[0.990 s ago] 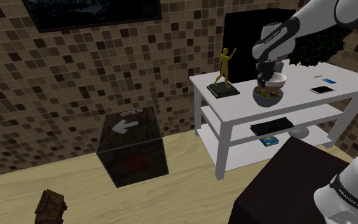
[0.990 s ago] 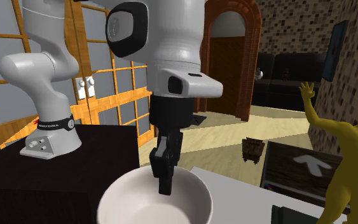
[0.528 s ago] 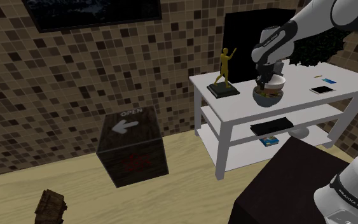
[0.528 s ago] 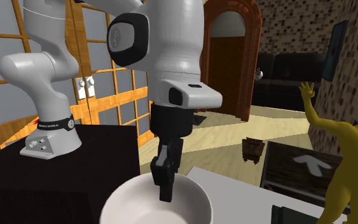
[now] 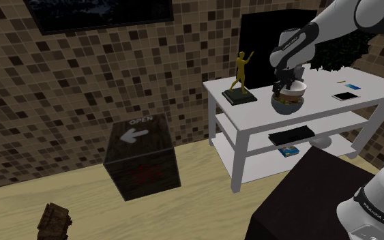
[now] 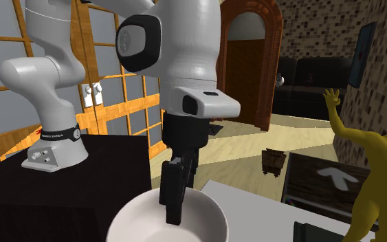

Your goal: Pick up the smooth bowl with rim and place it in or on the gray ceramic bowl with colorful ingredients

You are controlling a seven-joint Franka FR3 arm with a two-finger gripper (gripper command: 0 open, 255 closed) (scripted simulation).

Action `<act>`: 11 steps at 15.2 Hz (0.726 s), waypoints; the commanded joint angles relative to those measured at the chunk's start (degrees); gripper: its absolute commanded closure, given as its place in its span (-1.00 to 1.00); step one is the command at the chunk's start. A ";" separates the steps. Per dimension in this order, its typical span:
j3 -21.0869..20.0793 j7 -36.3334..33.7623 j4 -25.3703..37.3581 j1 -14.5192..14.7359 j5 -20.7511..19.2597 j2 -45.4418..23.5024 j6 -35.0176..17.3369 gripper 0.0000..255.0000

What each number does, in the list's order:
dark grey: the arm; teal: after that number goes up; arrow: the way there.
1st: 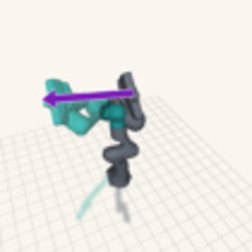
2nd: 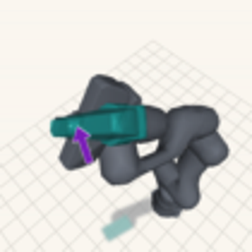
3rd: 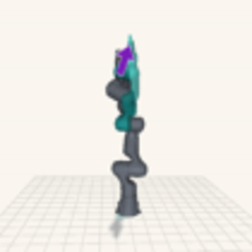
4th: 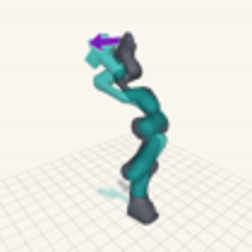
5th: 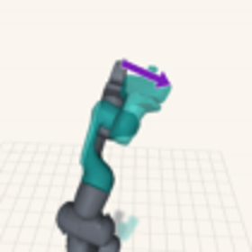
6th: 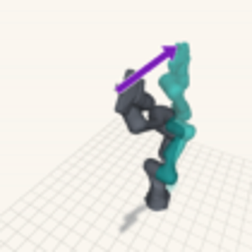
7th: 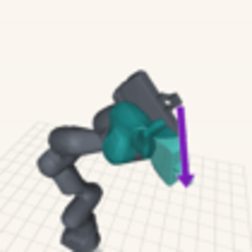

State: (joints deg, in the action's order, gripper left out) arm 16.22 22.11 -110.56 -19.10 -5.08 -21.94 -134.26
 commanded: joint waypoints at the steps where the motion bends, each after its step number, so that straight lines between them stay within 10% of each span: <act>1: 0.01 -0.02 -0.13 0.01 -0.03 0.06 -0.07 -1.00; 11: 0.25 -0.66 1.48 1.13 -0.99 4.45 5.94 -1.00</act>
State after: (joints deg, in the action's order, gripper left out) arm 16.46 21.46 -109.10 -17.98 -6.07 -17.51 -128.37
